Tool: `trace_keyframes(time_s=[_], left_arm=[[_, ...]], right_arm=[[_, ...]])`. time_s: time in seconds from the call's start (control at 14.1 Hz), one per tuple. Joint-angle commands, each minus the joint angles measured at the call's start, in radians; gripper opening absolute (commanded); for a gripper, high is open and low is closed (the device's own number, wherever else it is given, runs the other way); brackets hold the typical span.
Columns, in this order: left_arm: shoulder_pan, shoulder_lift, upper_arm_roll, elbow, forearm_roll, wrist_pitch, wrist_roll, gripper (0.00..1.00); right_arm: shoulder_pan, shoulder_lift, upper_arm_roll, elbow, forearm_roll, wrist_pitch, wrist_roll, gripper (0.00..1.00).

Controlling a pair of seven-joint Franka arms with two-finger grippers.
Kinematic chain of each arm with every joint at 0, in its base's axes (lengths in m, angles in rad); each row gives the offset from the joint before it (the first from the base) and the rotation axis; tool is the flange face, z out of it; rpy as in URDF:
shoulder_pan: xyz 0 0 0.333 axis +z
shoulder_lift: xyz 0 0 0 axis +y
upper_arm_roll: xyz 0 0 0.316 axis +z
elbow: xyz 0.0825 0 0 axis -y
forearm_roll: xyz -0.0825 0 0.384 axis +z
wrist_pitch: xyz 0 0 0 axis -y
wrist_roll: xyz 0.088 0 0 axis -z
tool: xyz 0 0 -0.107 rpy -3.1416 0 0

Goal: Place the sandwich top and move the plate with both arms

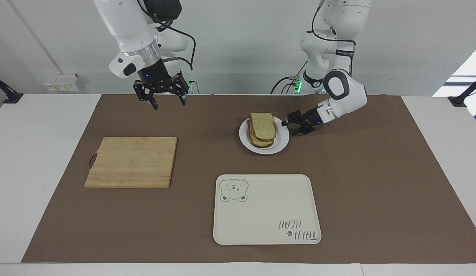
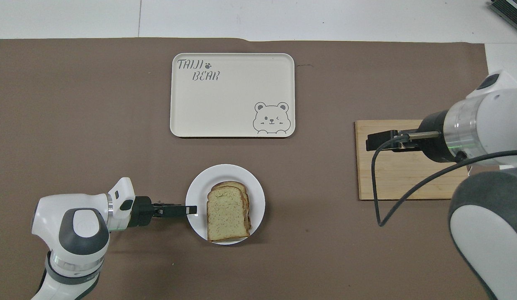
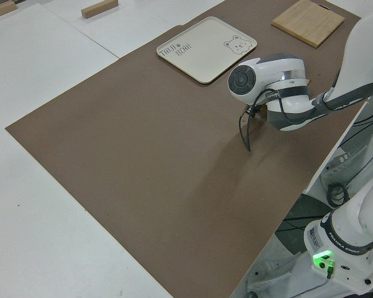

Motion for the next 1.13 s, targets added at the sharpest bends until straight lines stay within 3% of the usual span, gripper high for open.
trace_keyframes(time_s=[0.0,0.14,0.71,0.92,1.06], left_arm=[[-0.013,0.006,0.013,-0.012,-0.042,-0.002,0.052,0.48],[-0.013,0.006,0.013,-0.012,-0.043,-0.004,0.053,0.32],[-0.024,0.018,0.013,-0.014,-0.091,-0.039,0.061,0.29],[-0.015,0.040,0.013,-0.021,-0.120,-0.079,0.104,0.24],[-0.009,0.040,0.013,-0.021,-0.123,-0.096,0.108,0.14]], right_arm=[[-0.019,-0.033,0.008,0.051,-0.022,-0.058,0.025,1.00],[-0.030,-0.034,0.010,0.094,-0.030,-0.116,0.025,1.00],[-0.057,-0.060,-0.091,0.113,-0.073,-0.229,0.010,1.00],[-0.060,-0.060,-0.157,0.111,-0.076,-0.252,0.010,1.00],[-0.094,-0.060,-0.171,0.111,-0.076,-0.253,0.008,1.00]])
